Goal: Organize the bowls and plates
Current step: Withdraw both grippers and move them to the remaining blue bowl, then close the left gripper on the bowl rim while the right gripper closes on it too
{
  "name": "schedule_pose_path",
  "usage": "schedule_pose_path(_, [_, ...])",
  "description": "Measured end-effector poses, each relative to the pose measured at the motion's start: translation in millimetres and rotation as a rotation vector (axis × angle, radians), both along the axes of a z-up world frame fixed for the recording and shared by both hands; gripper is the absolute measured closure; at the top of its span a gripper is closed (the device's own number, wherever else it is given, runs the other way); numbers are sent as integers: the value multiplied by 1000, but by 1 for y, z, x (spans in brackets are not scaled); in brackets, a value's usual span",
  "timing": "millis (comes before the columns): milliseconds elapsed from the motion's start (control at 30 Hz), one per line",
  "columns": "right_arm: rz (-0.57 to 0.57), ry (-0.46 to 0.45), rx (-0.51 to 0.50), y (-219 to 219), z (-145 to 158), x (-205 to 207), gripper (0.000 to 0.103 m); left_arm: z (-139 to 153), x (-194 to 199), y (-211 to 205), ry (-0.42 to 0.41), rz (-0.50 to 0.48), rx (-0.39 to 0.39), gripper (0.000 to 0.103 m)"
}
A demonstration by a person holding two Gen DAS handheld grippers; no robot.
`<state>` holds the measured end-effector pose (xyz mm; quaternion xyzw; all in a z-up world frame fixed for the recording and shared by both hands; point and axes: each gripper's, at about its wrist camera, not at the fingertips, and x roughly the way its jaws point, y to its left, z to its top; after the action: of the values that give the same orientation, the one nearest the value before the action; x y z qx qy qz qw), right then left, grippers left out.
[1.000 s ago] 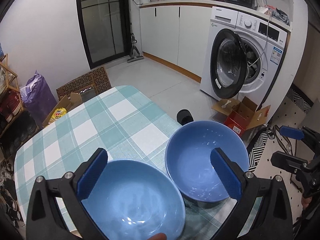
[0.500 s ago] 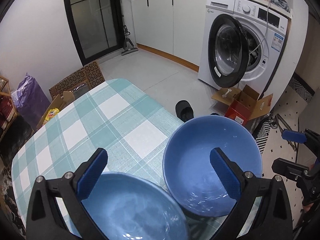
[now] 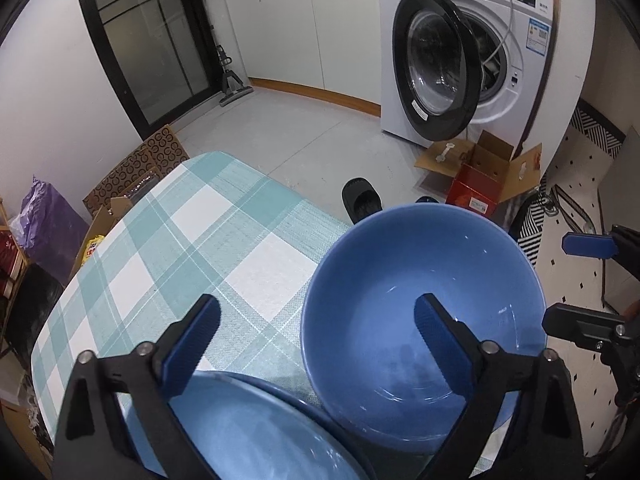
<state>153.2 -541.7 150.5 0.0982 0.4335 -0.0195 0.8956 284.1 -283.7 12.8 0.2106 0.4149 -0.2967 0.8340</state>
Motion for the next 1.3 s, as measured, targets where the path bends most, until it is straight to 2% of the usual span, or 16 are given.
schedule_pose_path(233, [19,15,7,1,-11,0,3,-11,3,-4,35,-4,27,24])
schedule_pose_path(367, [27,34,21,4,-20,2,6,-18,2,-7,63,-19,49,28])
schedule_pose_path(433, [45,44,16,8,-23,3,12,-22,1,-8,70,-27,56,31])
schedule_pose_path(567, [61,64,10,14,-29,7,18,-23,0,-8,71,-32,60,33])
schedule_pose_path(667, [68,64,19,17,-30,7,20,-23,-1,-9,74,-44,66,41])
schedule_pose_path(733, [67,64,22,16,-30,6,23,-25,-2,-10,92,-58,66,53])
schedule_pose_path(1300, [52,38,26,9,-20,-7,30,-27,-21,-25,99,-125,81,53])
